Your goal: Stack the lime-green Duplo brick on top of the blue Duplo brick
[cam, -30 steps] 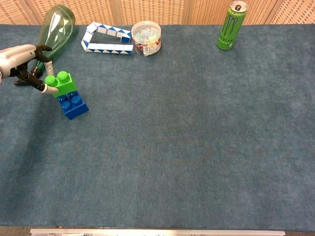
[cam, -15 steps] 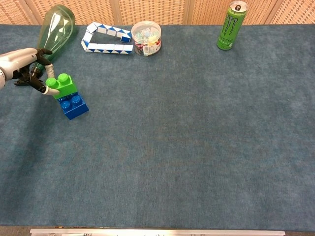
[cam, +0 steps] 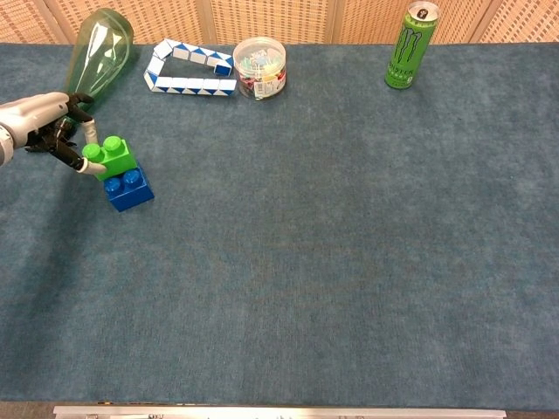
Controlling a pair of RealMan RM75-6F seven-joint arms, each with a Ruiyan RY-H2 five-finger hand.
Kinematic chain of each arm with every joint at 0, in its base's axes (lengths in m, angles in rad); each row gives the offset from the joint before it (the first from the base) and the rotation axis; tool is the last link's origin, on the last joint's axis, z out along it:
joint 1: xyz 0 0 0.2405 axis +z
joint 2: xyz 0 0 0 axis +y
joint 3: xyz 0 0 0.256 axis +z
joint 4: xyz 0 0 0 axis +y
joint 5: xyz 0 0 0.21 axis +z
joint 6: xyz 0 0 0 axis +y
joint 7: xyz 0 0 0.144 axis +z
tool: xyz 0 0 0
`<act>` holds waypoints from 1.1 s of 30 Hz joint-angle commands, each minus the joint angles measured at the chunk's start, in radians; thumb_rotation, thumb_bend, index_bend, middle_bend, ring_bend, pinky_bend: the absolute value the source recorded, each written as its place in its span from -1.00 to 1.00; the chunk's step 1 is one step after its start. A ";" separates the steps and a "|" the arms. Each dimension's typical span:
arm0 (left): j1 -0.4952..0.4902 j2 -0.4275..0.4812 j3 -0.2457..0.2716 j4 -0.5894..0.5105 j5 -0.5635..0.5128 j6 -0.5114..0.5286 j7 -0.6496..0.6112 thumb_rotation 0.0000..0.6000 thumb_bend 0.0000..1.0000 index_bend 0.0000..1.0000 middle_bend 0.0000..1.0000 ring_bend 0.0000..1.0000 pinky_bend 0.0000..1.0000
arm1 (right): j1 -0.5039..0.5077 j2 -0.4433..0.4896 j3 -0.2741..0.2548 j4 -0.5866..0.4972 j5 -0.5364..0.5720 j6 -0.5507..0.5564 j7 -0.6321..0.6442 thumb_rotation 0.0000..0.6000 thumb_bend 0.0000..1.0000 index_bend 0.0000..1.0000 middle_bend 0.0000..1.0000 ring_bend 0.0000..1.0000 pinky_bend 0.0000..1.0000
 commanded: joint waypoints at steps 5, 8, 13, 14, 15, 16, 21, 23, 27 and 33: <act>-0.002 -0.008 0.003 0.012 -0.006 -0.005 0.002 1.00 -0.67 0.15 -1.00 -1.00 -0.86 | 0.001 0.000 0.000 0.001 -0.001 -0.001 0.001 1.00 -0.86 0.08 -0.22 -0.39 -0.40; -0.004 -0.011 0.006 0.014 -0.007 -0.007 0.007 1.00 -0.67 0.15 -1.00 -1.00 -0.86 | 0.001 0.000 0.000 0.001 0.001 -0.001 0.001 1.00 -0.86 0.08 -0.22 -0.39 -0.40; -0.009 -0.017 0.012 0.018 -0.014 -0.009 0.020 1.00 -0.67 0.15 -1.00 -1.00 -0.86 | 0.001 0.001 0.000 0.000 0.000 -0.001 0.003 1.00 -0.86 0.08 -0.22 -0.39 -0.40; -0.010 -0.019 0.013 0.019 -0.016 -0.010 0.022 1.00 -0.67 0.15 -1.00 -1.00 -0.86 | 0.001 0.001 0.000 0.001 0.000 -0.001 0.003 1.00 -0.86 0.08 -0.22 -0.39 -0.40; -0.010 -0.021 0.014 0.021 -0.018 -0.011 0.023 1.00 -0.67 0.15 -1.00 -1.00 -0.86 | 0.000 0.001 0.000 0.001 0.000 -0.001 0.003 1.00 -0.86 0.08 -0.22 -0.39 -0.40; -0.011 -0.023 0.015 0.022 -0.019 -0.012 0.024 1.00 -0.67 0.15 -1.00 -1.00 -0.86 | 0.000 0.001 0.000 0.001 0.000 -0.001 0.004 1.00 -0.86 0.08 -0.22 -0.39 -0.40; -0.012 -0.031 0.019 0.027 -0.020 -0.012 0.028 1.00 -0.67 0.15 -1.00 -1.00 -0.86 | -0.001 0.003 0.000 0.001 0.000 0.001 0.009 1.00 -0.86 0.08 -0.22 -0.39 -0.40; -0.012 -0.032 0.019 0.026 -0.018 -0.010 0.028 1.00 -0.67 0.15 -1.00 -1.00 -0.86 | -0.002 0.003 0.001 0.002 0.000 0.001 0.010 1.00 -0.86 0.08 -0.22 -0.39 -0.40; -0.011 -0.032 0.020 0.024 -0.015 -0.008 0.028 1.00 -0.67 0.12 -1.00 -1.00 -0.86 | -0.002 0.003 0.000 0.002 0.000 0.002 0.010 1.00 -0.86 0.08 -0.22 -0.39 -0.40; -0.006 -0.027 0.020 0.018 -0.013 -0.009 0.019 1.00 -0.67 0.02 -1.00 -1.00 -0.86 | -0.001 0.002 0.001 0.001 0.001 0.002 0.007 1.00 -0.86 0.08 -0.22 -0.39 -0.40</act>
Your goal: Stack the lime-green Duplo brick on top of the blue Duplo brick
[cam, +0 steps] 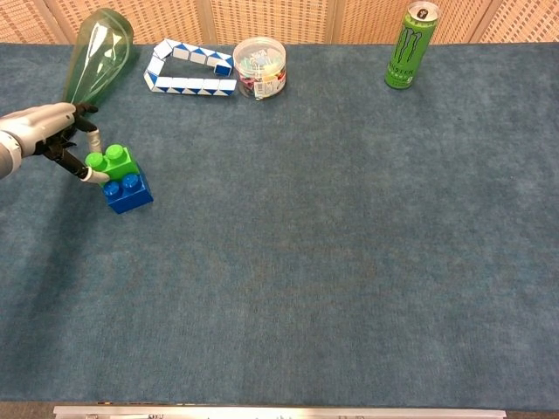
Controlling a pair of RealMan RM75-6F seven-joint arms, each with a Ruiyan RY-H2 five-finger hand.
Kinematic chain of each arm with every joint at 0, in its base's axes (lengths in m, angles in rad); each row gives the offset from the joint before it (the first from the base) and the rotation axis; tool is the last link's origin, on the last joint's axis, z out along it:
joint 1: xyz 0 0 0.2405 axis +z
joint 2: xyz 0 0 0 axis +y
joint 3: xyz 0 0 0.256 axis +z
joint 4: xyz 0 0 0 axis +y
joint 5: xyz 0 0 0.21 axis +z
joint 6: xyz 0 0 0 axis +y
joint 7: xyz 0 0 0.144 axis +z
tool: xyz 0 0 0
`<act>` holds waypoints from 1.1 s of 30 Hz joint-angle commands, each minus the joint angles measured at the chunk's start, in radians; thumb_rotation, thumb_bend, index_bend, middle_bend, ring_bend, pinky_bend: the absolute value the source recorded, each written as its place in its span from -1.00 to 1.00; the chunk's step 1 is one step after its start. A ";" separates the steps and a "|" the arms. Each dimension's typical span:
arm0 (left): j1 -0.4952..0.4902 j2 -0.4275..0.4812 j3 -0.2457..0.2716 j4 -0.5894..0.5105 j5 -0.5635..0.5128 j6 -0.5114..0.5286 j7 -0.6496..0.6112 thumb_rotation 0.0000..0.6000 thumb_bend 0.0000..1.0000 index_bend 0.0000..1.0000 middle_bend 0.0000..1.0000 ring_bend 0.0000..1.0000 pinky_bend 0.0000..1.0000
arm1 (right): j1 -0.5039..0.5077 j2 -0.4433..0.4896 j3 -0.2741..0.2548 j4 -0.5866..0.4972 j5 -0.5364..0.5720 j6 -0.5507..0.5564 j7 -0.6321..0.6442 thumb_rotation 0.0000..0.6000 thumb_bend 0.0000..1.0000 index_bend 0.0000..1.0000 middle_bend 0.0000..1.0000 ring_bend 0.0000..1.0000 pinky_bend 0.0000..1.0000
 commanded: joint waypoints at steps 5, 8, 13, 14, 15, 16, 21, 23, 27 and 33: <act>0.013 0.015 -0.005 -0.024 0.025 0.011 -0.021 1.00 -0.67 -0.35 -1.00 -1.00 -0.86 | 0.000 0.000 0.000 -0.001 0.000 0.001 0.000 1.00 -0.86 0.08 -0.22 -0.39 -0.40; 0.023 0.025 -0.003 -0.046 0.051 0.026 -0.028 1.00 -0.67 -0.60 -1.00 -1.00 -0.86 | -0.001 0.001 -0.001 -0.002 -0.002 0.002 -0.001 1.00 -0.86 0.08 -0.22 -0.39 -0.40; 0.055 0.057 -0.005 -0.102 0.117 0.071 -0.060 1.00 -0.67 -0.79 -1.00 -1.00 -0.86 | -0.002 0.000 -0.002 -0.003 -0.007 0.007 -0.003 1.00 -0.86 0.08 -0.22 -0.39 -0.40; 0.068 0.068 -0.003 -0.120 0.143 0.093 -0.066 1.00 -0.67 -0.80 -1.00 -1.00 -0.86 | -0.002 0.000 -0.002 -0.003 -0.008 0.008 -0.003 1.00 -0.86 0.08 -0.22 -0.39 -0.40; 0.080 0.076 0.001 -0.133 0.166 0.116 -0.068 1.00 -0.67 -0.80 -1.00 -1.00 -0.86 | -0.002 -0.001 -0.003 -0.003 -0.009 0.009 -0.004 1.00 -0.86 0.08 -0.22 -0.39 -0.40; 0.093 0.085 0.007 -0.147 0.192 0.142 -0.067 1.00 -0.67 -0.80 -1.00 -1.00 -0.86 | -0.002 -0.001 -0.003 -0.004 -0.010 0.009 -0.005 1.00 -0.86 0.08 -0.22 -0.39 -0.40; 0.185 0.136 0.051 -0.216 0.377 0.308 -0.070 1.00 -0.67 -0.74 -1.00 -1.00 -0.86 | 0.002 -0.007 -0.008 -0.009 -0.025 0.013 -0.025 1.00 -0.86 0.08 -0.22 -0.39 -0.40; 0.221 0.159 0.069 -0.231 0.452 0.353 -0.094 1.00 -0.67 -0.71 -1.00 -1.00 -0.86 | 0.006 -0.011 -0.011 -0.013 -0.034 0.015 -0.041 1.00 -0.86 0.08 -0.22 -0.39 -0.40; 0.304 0.214 0.125 -0.221 0.642 0.437 -0.164 1.00 -0.67 -0.66 -1.00 -1.00 -0.86 | 0.016 -0.025 -0.021 -0.024 -0.056 0.015 -0.091 1.00 -0.86 0.08 -0.22 -0.39 -0.40; 0.426 0.219 0.183 -0.126 0.893 0.609 -0.227 1.00 -0.67 -0.53 -1.00 -1.00 -0.86 | 0.035 -0.048 -0.031 -0.041 -0.067 0.006 -0.173 1.00 -0.86 0.08 -0.22 -0.39 -0.40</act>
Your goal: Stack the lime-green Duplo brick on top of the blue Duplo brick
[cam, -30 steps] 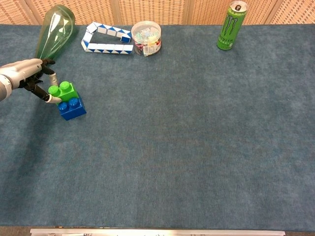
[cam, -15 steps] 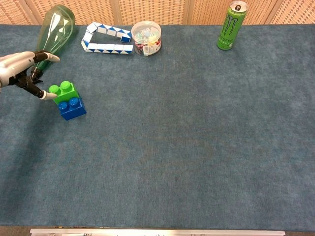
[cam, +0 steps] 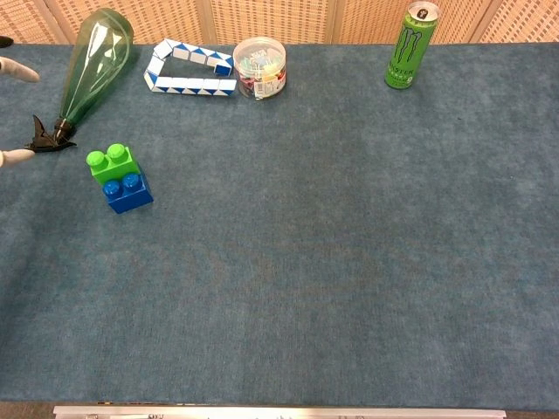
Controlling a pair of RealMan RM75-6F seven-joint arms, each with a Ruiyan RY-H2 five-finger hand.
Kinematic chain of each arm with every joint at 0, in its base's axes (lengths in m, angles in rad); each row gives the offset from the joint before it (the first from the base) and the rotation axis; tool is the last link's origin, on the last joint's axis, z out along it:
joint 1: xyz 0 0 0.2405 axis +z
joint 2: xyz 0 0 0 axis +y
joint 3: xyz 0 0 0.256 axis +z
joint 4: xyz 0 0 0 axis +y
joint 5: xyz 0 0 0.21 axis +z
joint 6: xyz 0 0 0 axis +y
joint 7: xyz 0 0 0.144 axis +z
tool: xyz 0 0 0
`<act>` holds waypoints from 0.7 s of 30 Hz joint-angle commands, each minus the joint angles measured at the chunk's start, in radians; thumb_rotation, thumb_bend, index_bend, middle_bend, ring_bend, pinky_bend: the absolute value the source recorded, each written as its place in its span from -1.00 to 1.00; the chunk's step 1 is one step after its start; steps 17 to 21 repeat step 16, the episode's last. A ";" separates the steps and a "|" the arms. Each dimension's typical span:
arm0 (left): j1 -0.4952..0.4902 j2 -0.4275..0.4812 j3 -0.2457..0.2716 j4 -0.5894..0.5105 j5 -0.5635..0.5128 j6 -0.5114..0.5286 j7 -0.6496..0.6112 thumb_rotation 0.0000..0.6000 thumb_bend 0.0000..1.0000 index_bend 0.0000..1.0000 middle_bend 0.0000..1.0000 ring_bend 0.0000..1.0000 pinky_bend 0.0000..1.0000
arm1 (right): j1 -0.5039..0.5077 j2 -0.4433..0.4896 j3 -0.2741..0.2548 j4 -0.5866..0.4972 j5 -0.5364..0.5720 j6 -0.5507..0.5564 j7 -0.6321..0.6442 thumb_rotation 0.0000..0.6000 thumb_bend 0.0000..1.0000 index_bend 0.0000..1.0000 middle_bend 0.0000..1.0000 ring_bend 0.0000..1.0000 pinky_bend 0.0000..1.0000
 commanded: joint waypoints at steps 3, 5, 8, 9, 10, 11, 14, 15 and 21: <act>0.160 -0.011 0.047 0.120 0.199 0.219 -0.059 1.00 -0.67 -0.48 -1.00 -1.00 -0.86 | 0.015 -0.020 -0.008 -0.015 -0.006 -0.006 -0.057 1.00 -0.86 0.08 -0.22 -0.39 -0.40; 0.188 -0.026 0.036 0.157 0.211 0.254 -0.077 1.00 -0.67 -0.46 -1.00 -1.00 -0.86 | 0.017 -0.024 -0.009 -0.018 -0.006 -0.005 -0.071 1.00 -0.86 0.08 -0.22 -0.39 -0.40; 0.213 -0.041 0.021 0.210 0.223 0.280 -0.117 1.00 -0.67 -0.42 -0.99 -1.00 -0.86 | 0.020 -0.031 -0.010 -0.020 -0.002 -0.008 -0.090 1.00 -0.86 0.08 -0.22 -0.39 -0.40; 0.218 -0.045 0.016 0.225 0.224 0.281 -0.129 1.00 -0.67 -0.40 -0.98 -1.00 -0.86 | 0.022 -0.032 -0.010 -0.019 0.001 -0.011 -0.097 1.00 -0.86 0.08 -0.22 -0.39 -0.40; 0.221 -0.049 0.012 0.240 0.223 0.279 -0.139 1.00 -0.67 -0.39 -0.97 -1.00 -0.86 | 0.025 -0.033 -0.010 -0.019 0.004 -0.015 -0.103 1.00 -0.86 0.08 -0.22 -0.39 -0.40; 0.223 -0.052 0.006 0.253 0.217 0.273 -0.142 1.00 -0.67 -0.39 -0.97 -1.00 -0.86 | 0.027 -0.033 -0.010 -0.019 0.008 -0.019 -0.106 1.00 -0.86 0.08 -0.22 -0.39 -0.40; 0.223 -0.046 -0.002 0.263 0.203 0.236 -0.130 1.00 -0.67 -0.38 -0.95 -1.00 -0.86 | 0.032 -0.033 -0.005 -0.016 0.024 -0.029 -0.108 1.00 -0.86 0.08 -0.22 -0.39 -0.40; 0.224 -0.050 -0.007 0.265 0.199 0.230 -0.126 1.00 -0.67 -0.38 -0.95 -1.00 -0.86 | 0.033 -0.032 -0.004 -0.015 0.030 -0.035 -0.104 1.00 -0.86 0.08 -0.22 -0.39 -0.40; 0.226 -0.054 -0.009 0.268 0.200 0.224 -0.120 1.00 -0.67 -0.38 -0.95 -1.00 -0.86 | 0.034 -0.031 -0.004 -0.015 0.033 -0.039 -0.102 1.00 -0.86 0.08 -0.22 -0.39 -0.40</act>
